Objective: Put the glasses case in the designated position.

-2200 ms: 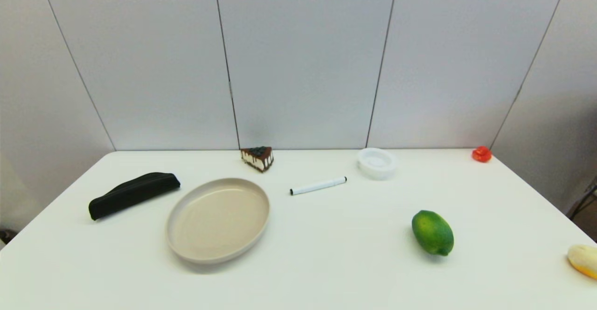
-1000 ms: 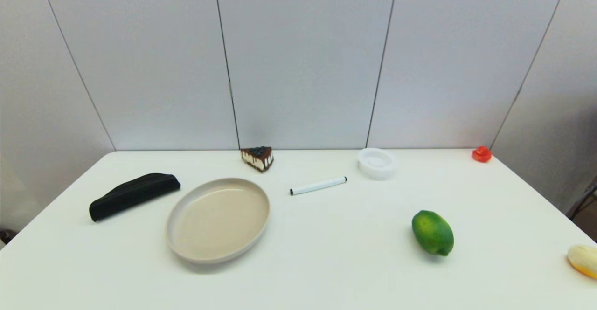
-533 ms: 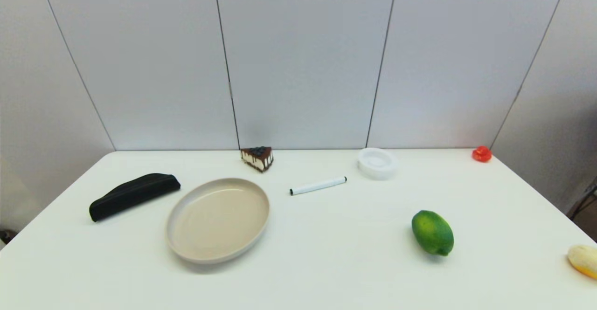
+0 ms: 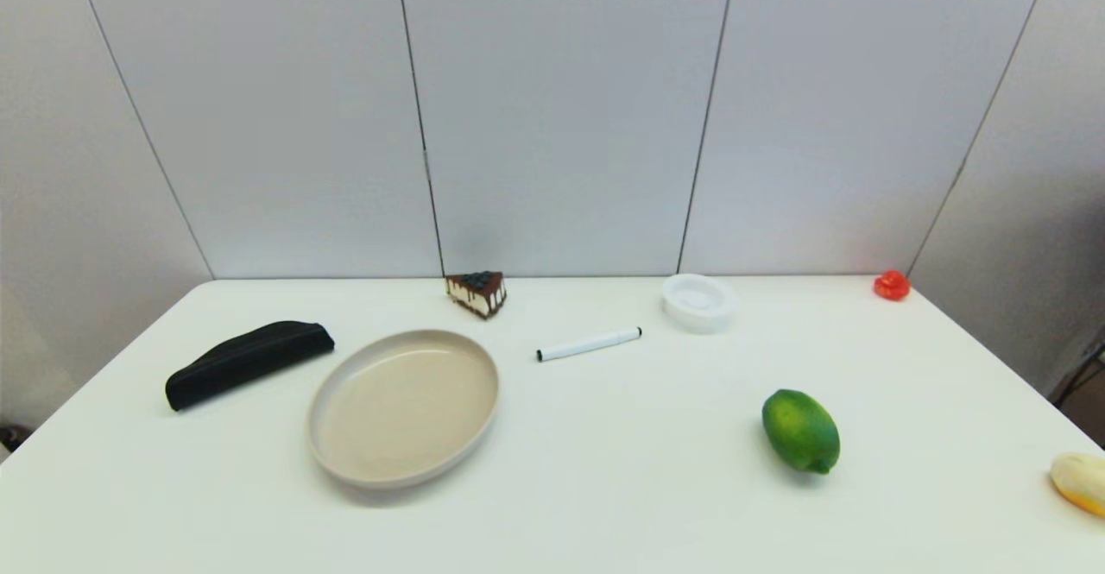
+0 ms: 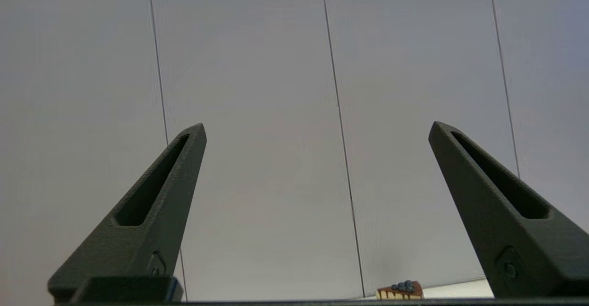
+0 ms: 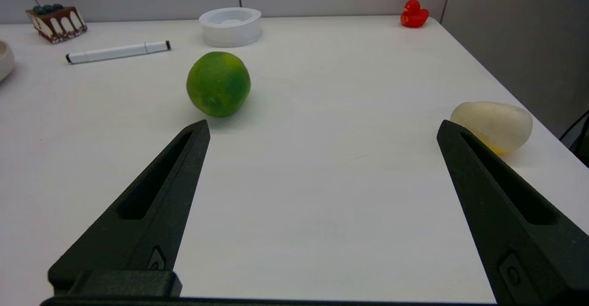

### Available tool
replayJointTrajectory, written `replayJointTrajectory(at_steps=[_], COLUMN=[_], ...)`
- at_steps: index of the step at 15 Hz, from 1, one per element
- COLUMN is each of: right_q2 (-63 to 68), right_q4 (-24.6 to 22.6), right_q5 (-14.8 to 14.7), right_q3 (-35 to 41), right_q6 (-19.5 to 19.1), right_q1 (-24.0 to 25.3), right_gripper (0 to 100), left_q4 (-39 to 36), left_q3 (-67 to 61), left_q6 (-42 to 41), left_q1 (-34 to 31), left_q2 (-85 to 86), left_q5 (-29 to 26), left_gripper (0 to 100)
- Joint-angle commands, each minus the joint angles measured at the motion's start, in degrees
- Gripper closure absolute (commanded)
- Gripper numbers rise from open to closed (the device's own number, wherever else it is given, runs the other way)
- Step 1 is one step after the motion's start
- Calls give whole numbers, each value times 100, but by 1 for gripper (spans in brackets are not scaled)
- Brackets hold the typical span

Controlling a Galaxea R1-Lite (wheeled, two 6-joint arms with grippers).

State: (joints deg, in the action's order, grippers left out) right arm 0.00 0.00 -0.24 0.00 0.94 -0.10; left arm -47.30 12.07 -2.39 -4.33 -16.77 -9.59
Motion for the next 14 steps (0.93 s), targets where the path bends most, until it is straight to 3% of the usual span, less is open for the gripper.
replayJointTrajectory(at_steps=[1,4,9,12,14], right_q2=[0,9,9,0,0], right_q4=[0,0,0,0,0], right_q5=[-2,-2,-2,-2,-2], right_q3=[0,0,0,0,0], right_q6=[3,3,3,3,3], right_q1=[1,1,1,1,1], right_gripper=[0,0,0,0,0], left_q4=[845,1425,1320,1276,1821], left_q3=[-205,-179,-556,-1101,-1207], left_q6=[-60,-69,-25,-16,142], left_q1=[319,345,345,345,345], left_q2=[1176,1677,1677,1677,1677], left_q5=[28,37,98,406,511], left_gripper=[0,0,0,0,0])
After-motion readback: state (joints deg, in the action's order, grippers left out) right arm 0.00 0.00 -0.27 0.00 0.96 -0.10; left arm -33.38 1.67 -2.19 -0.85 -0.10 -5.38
